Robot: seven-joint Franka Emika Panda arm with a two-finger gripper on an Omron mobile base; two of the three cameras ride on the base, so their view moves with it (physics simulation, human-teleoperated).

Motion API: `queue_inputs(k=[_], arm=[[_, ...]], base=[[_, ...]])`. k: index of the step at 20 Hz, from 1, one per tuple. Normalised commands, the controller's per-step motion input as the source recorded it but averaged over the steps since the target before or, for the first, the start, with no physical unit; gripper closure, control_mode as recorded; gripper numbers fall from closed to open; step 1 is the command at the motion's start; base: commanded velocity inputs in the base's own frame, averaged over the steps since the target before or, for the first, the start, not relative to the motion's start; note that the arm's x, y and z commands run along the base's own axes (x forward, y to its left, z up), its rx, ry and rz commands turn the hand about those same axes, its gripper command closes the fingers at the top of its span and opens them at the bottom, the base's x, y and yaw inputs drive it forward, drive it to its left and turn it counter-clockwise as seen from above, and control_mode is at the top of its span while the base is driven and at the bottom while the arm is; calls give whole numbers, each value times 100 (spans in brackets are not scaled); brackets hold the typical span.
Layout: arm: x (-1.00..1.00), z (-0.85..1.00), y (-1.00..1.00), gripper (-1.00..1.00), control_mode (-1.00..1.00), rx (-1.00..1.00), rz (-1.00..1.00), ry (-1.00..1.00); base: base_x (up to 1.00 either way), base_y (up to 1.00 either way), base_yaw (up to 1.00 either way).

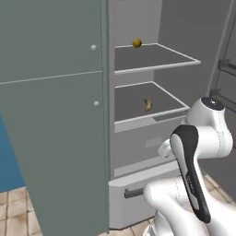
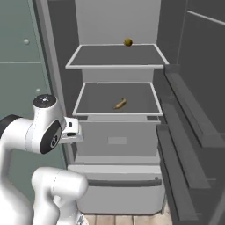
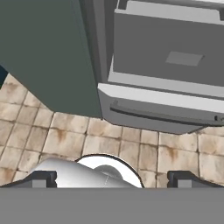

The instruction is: Pick up the banana and peach from the fridge and place one fruit on each plate on the dining counter.

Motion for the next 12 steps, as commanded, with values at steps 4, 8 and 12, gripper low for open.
queue_inputs(k=[4,8,12], arm=[[0,0,0,-100,100,0,0,0],[0,0,0,-100,100,0,0,0],[0,0,0,-100,100,0,0,0]], base=[[44,-24,19],[44,-21,19],[34,-27,19]])
